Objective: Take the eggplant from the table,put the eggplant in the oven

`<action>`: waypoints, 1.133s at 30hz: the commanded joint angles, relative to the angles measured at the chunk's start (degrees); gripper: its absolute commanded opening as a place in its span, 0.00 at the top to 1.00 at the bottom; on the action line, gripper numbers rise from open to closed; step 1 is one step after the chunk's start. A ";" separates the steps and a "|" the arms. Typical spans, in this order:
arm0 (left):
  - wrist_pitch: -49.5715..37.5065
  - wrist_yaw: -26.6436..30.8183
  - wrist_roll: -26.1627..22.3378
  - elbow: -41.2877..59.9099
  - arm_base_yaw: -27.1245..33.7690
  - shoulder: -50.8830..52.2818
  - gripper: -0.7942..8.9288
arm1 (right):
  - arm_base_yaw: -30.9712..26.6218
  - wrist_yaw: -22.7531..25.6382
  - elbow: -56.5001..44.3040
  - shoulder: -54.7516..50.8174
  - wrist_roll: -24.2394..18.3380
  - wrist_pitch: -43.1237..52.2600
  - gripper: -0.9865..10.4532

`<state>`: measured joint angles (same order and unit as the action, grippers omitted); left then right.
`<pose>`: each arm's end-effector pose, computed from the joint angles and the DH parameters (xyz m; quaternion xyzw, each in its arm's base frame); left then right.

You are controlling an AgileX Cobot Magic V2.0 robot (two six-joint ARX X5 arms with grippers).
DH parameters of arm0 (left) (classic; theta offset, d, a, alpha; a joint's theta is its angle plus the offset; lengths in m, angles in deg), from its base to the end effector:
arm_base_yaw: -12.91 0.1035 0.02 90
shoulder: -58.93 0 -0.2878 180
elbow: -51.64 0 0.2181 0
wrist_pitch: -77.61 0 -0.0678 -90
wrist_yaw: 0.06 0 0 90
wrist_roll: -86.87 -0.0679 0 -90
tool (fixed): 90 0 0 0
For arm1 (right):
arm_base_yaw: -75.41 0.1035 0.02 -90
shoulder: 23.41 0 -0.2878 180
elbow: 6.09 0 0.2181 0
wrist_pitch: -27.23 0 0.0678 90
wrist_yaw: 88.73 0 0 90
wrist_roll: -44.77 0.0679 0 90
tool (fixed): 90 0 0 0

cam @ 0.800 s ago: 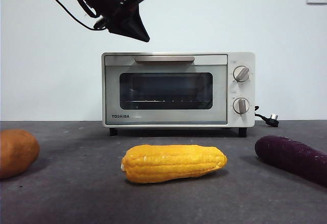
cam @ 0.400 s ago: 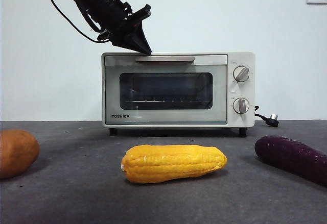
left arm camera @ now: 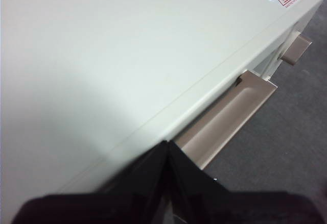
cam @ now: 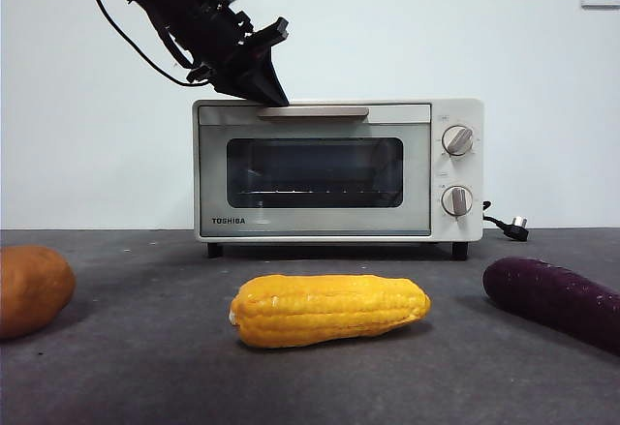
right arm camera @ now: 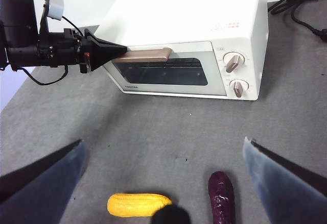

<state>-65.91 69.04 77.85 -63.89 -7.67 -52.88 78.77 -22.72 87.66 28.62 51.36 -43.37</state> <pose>0.4174 -0.1826 0.3138 0.0698 0.2544 -0.3609 0.8945 0.1176 0.0346 0.4128 0.0987 0.2581 0.2145 0.9368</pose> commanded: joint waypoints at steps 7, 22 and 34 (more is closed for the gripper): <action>6.51 -0.04 -3.02 0.00 -2.03 -1.75 0.92 | 0.09 -0.07 0.07 0.31 -0.83 -0.04 0.36; 12.76 -0.07 -2.95 0.00 -8.72 -1.75 0.92 | 0.09 0.22 0.07 0.35 -1.29 -0.70 0.36; 18.12 -0.11 -2.51 0.00 -14.82 -1.75 0.92 | 0.09 0.42 0.07 0.57 -1.51 -0.66 0.36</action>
<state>-47.88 68.88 75.49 -64.70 -21.99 -53.69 78.77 -22.53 87.66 29.04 50.69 -44.42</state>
